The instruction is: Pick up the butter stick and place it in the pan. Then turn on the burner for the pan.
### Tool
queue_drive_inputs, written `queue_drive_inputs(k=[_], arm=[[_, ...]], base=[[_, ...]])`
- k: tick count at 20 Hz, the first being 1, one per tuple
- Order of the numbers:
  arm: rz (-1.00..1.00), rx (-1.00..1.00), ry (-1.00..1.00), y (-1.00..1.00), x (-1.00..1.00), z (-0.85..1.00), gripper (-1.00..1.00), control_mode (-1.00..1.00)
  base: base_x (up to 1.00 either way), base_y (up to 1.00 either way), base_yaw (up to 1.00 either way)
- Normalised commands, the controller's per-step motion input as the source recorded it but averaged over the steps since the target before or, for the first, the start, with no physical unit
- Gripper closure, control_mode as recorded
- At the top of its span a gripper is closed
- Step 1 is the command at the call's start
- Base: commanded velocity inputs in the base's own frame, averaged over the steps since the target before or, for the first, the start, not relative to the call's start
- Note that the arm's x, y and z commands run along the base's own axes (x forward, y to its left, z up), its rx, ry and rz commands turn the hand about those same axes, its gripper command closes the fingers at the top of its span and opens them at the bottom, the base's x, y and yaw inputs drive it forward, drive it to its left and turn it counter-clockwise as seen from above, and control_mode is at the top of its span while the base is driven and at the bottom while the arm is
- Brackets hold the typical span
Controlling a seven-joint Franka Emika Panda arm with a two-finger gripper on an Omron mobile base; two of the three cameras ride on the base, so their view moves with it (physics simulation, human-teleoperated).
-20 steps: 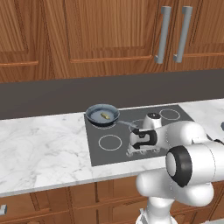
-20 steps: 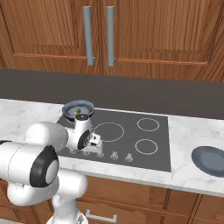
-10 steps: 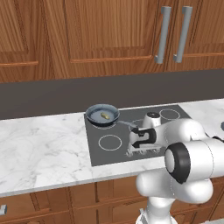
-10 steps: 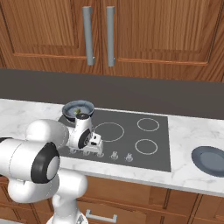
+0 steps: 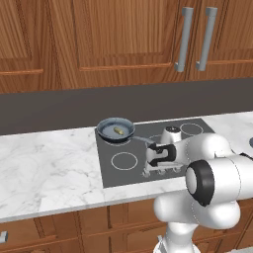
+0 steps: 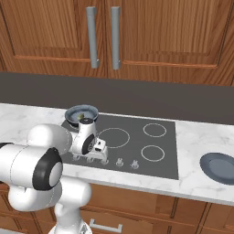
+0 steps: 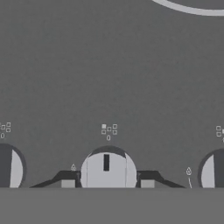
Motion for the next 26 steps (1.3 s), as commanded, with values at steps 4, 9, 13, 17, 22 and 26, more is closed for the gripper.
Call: queue_drive_inputs(k=[4,9,13,17,22,26], arm=[[0.0,0.0,0.0,0.0,0.0,0.0,1.0,-1.0],[0.01,0.0,0.0,0.0,0.0,0.0,1.0,-1.0],[0.15,0.0,0.0,-0.07,0.0,0.0,1.0,-1.0],[0.2,0.0,0.0,-0.12,-0.01,0.0,1.0,-1.0],[0.22,0.0,0.0,-0.08,-0.04,0.0,1.0,-1.0],[0.21,0.0,0.0,-0.01,-0.03,0.0,1.0,-1.0]], base=[[0.0,0.0,0.0],[0.0,0.0,0.0],[0.0,0.0,0.0],[0.0,0.0,0.0],[0.0,0.0,0.0],[0.0,0.0,0.0]])
